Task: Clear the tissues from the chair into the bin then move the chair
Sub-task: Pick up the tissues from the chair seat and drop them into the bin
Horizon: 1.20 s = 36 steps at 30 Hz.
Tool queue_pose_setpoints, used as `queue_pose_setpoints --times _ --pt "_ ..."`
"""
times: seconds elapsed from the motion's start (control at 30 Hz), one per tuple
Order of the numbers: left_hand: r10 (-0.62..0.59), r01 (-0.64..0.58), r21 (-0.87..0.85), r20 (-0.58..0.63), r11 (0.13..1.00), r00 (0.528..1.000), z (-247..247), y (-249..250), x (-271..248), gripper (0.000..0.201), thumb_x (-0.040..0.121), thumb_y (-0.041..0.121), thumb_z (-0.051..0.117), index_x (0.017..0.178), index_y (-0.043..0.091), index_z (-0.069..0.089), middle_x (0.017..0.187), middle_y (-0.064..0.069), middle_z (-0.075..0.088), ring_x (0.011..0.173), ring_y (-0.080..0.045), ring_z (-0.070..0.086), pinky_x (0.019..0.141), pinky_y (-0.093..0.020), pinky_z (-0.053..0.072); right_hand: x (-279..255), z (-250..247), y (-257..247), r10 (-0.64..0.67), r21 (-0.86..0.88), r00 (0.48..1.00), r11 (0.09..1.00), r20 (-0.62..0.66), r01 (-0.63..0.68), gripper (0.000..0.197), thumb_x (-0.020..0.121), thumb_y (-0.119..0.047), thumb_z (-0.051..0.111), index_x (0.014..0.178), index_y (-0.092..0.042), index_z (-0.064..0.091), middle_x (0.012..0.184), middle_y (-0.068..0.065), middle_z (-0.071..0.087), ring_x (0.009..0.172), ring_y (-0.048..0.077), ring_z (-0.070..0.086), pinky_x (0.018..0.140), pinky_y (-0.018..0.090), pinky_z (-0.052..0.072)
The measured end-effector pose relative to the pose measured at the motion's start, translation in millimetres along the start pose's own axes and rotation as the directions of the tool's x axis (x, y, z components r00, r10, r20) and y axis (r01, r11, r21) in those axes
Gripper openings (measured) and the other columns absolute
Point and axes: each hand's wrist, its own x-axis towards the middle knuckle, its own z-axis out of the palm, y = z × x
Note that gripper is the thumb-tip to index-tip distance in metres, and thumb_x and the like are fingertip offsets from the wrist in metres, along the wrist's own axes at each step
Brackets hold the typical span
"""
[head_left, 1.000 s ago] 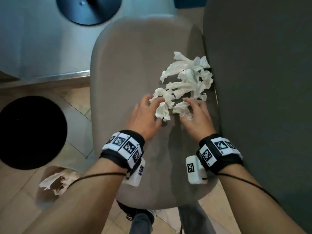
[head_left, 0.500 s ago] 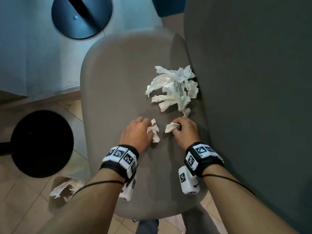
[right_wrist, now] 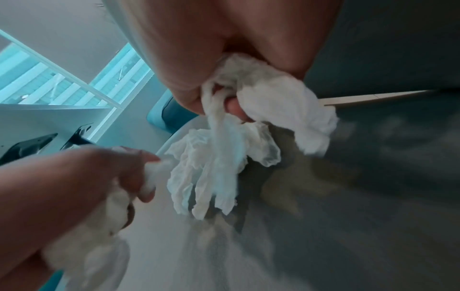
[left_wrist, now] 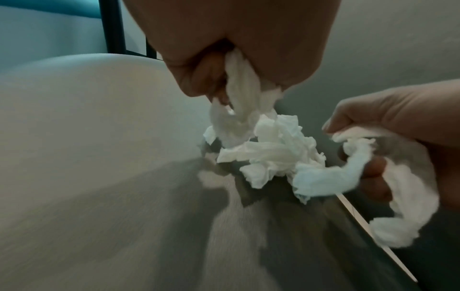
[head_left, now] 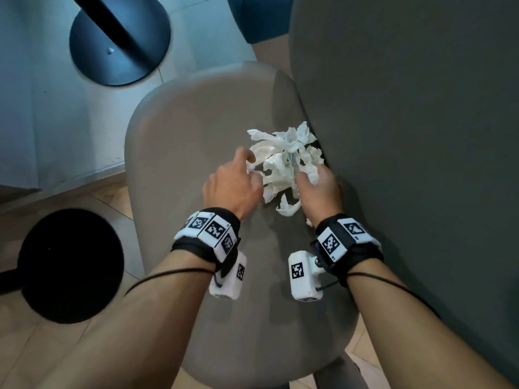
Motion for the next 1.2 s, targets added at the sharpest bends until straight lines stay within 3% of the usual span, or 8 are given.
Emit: queue_pose_setpoints --times 0.1,0.2,0.37,0.5,0.63,0.83,1.0,1.2 --pt "-0.051 0.051 0.015 0.026 0.999 0.998 9.0 3.4 22.7 0.038 0.090 0.039 0.050 0.125 0.025 0.046 0.085 -0.003 0.060 0.082 -0.031 0.060 0.070 -0.035 0.040 7.9 6.5 -3.2 0.020 0.024 1.000 0.999 0.014 -0.021 0.042 0.087 -0.031 0.058 0.127 -0.024 0.050 0.112 -0.003 0.060 0.098 0.018 0.056 0.087 0.030 0.046" --pt "-0.064 0.060 0.049 0.086 0.997 0.994 21.3 -4.7 38.4 0.043 0.092 0.047 0.051 0.130 0.028 0.045 0.102 -0.011 0.068 0.097 -0.036 0.064 0.074 -0.037 0.041 9.7 13.4 -4.8 0.025 -0.106 0.993 0.994 0.118 -0.012 0.048 0.087 -0.033 0.062 0.133 -0.027 0.049 0.112 -0.001 0.051 0.098 0.017 0.050 0.085 0.025 0.040" --pt "-0.035 0.037 -0.033 0.047 0.999 0.998 19.7 -18.9 32.4 0.036 0.094 0.050 0.049 0.097 0.017 0.065 0.089 -0.010 0.068 0.085 -0.036 0.063 0.072 -0.038 0.051 9.7 19.2 1.1 -0.014 -0.261 0.990 0.964 0.143 0.051 0.023 0.088 -0.035 0.057 0.092 -0.016 0.067 0.093 0.008 0.069 0.087 0.031 0.063 0.073 0.033 0.051" --pt "0.009 -0.017 -0.136 -0.059 0.991 0.998 9.9 -37.9 20.1 0.030 0.087 0.035 0.058 0.076 0.008 0.065 0.078 -0.006 0.057 0.073 -0.027 0.057 0.069 -0.039 0.050 0.7 10.9 0.8 -0.011 -0.186 0.998 0.982 0.061 0.022 0.031 0.090 -0.039 0.057 0.066 -0.021 0.048 0.079 0.005 0.058 0.077 0.028 0.055 0.066 0.028 0.039" --pt "-0.057 0.027 -0.277 -0.101 0.960 0.993 -1.0 -54.0 12.9 0.011 0.080 0.020 0.065 0.083 0.010 0.069 0.086 -0.003 0.067 0.077 -0.025 0.064 0.072 -0.034 0.052 -11.1 22.7 2.4 0.023 -0.193 0.980 0.981 0.199 0.017 0.048 0.085 -0.049 0.063 0.117 -0.015 0.056 0.127 0.008 0.052 0.118 0.026 0.051 0.096 0.036 0.044" --pt "-0.043 0.015 -0.336 -0.076 0.942 0.996 -18.3 -38.1 13.9 0.014 0.085 0.010 0.052 0.095 0.021 0.053 0.076 -0.004 0.067 0.061 -0.016 0.061 0.056 -0.023 0.043 -20.5 48.7 11.4 -0.074 -0.388 0.973 0.908 0.221 0.157 0.040 0.083 -0.026 0.067 0.117 -0.011 0.053 0.133 0.010 0.051 0.117 0.036 0.054 0.092 0.042 0.048" --pt "0.078 -0.079 -0.199 -0.014 0.977 0.997 -6.8 -22.7 36.4 0.023 0.085 0.030 0.058 0.107 0.025 0.054 0.083 -0.003 0.066 0.073 -0.025 0.063 0.069 -0.032 0.052 -28.1 39.8 15.3 -0.066 -0.163 0.996 0.984 0.063 0.076 0.022 0.074 -0.015 0.059 0.096 -0.013 0.056 0.093 0.013 0.058 0.089 0.035 0.053 0.072 0.035 0.043" --pt "0.223 -0.249 0.074 0.257 0.966 0.941 24.6 -27.1 49.0 0.032 0.088 0.036 0.062 0.119 0.029 0.056 0.110 -0.003 0.065 0.099 -0.027 0.062 0.082 -0.037 0.050 -23.3 12.6 11.1 -0.044 -0.045 0.997 0.998 -0.055 0.042 0.010 0.074 -0.009 0.059 0.078 -0.018 0.056 0.078 0.003 0.065 0.075 0.027 0.057 0.065 0.030 0.041"
